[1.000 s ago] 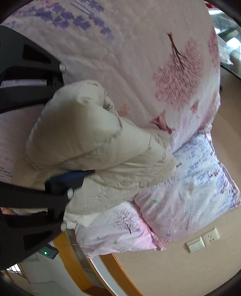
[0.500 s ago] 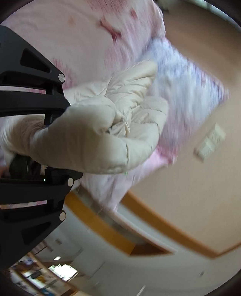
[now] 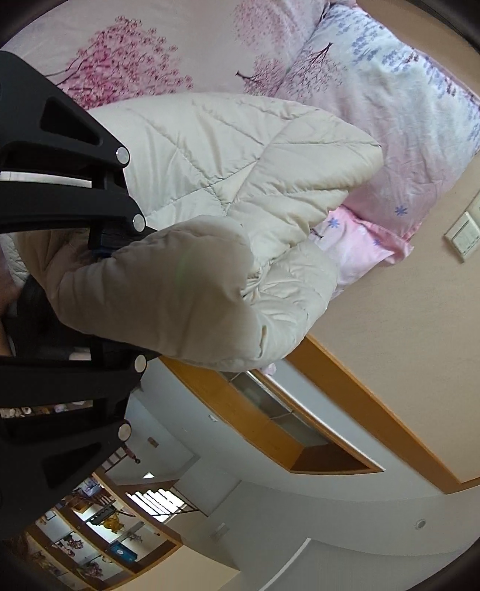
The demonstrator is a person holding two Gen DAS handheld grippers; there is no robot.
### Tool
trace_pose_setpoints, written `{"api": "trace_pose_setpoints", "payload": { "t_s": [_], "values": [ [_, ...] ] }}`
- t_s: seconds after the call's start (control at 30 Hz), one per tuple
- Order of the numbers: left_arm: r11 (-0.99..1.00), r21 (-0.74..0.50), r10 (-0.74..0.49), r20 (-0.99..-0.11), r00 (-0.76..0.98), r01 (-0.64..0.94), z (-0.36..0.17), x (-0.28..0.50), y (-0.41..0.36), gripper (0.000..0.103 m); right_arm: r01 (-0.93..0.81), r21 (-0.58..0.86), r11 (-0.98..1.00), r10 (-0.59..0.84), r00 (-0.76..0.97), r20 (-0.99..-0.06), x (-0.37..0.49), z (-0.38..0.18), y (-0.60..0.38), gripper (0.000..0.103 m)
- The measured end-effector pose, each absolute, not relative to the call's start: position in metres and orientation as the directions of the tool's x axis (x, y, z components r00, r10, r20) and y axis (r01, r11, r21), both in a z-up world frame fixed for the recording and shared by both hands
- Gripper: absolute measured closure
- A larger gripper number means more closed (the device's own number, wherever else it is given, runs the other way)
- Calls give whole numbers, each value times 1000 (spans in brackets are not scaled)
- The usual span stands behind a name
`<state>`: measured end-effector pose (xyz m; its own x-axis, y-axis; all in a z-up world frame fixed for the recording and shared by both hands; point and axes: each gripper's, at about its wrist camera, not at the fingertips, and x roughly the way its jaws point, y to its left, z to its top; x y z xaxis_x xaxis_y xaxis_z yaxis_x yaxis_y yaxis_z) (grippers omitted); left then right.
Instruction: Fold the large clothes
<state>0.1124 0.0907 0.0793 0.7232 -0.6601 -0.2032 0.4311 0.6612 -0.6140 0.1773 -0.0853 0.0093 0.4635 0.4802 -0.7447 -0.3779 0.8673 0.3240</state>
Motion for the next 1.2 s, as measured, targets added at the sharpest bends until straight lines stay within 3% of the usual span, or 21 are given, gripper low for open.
{"api": "trace_pose_setpoints", "payload": {
  "t_s": [0.33, 0.77, 0.9, 1.07, 1.1, 1.2],
  "values": [
    [707, -521, -669, -274, 691, 479, 70, 112, 46, 76, -294, 412, 862, 506, 503, -700, 172, 24, -155, 69],
    [773, -224, -628, -401, 667, 593, 46, 93, -25, 75, -35, 602, 798, 486, 629, -607, 179, 32, -287, 59],
    [758, -101, -614, -446, 652, 644, 38, 86, -54, 73, -48, 684, 728, 547, 641, -538, 182, 40, -311, 46],
    [727, 1, -593, -502, 629, 687, 19, 79, -85, 65, -118, 768, 629, 671, 581, -461, 186, 46, -315, 37],
    [724, 20, -585, -510, 630, 689, 16, 78, -89, 63, -120, 776, 619, 687, 561, -462, 192, 42, -315, 31],
    [697, 69, -572, -546, 612, 714, 6, 76, -102, 58, -98, 802, 589, 706, 545, -452, 193, 42, -317, 30]
  ]
}}
